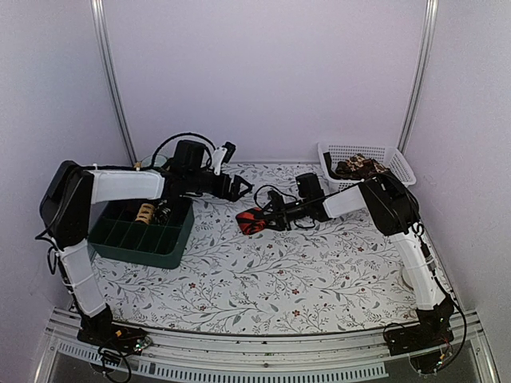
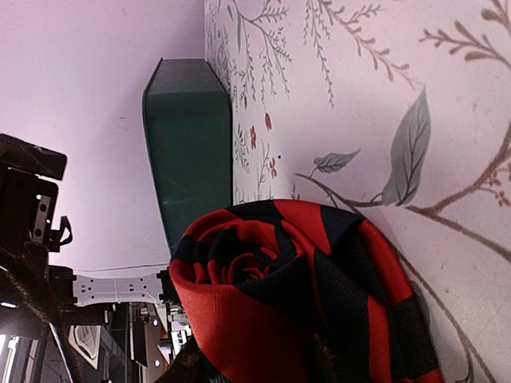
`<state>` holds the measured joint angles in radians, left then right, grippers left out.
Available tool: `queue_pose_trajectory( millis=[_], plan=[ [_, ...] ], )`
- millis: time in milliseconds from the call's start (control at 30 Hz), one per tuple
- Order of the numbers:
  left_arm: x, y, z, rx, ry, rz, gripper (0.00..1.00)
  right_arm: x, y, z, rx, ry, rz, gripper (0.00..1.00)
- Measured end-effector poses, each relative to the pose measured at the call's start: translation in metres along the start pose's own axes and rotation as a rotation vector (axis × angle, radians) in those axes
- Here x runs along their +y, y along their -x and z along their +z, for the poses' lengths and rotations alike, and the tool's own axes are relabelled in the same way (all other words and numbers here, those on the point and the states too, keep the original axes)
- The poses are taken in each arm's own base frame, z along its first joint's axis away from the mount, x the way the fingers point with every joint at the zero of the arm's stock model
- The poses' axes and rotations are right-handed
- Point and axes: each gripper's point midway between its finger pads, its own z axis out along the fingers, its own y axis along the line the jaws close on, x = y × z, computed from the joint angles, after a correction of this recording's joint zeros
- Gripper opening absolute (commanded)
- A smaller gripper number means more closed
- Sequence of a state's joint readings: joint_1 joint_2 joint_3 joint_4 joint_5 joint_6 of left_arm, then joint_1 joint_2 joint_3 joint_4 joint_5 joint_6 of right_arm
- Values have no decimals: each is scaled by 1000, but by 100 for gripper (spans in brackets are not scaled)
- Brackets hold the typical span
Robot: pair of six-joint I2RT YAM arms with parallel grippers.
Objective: Roll the ties
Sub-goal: Move the storage box to the center of the board.
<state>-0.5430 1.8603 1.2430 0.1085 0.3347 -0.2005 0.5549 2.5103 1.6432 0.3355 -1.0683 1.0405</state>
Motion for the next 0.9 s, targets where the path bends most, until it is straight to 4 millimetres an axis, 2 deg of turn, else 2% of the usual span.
queue_pose_trajectory(
  millis=[67,133,200,300,367,433,767,900],
  plan=[
    [7,5,3,39,45,120,100,0,1,0,-1,0,4,36],
    [16,-4,7,105,82,212,100,0,1,0,-1,0,11,36],
    [26,-24,14,186,102,288,100,1,2,0,-1,0,18,36],
    [38,-67,24,327,110,372,100,0,4,0,-3,-1,21,36],
    [39,-93,28,405,91,415,100,0,4,0,-3,-2,23,36],
    [36,-108,32,448,66,456,100,0,4,0,-2,-3,26,36],
    [8,-118,38,450,-61,563,100,0,4,0,-2,-3,26,37],
    [7,-120,45,452,-81,568,100,0,4,0,-2,-3,27,37]
  ],
)
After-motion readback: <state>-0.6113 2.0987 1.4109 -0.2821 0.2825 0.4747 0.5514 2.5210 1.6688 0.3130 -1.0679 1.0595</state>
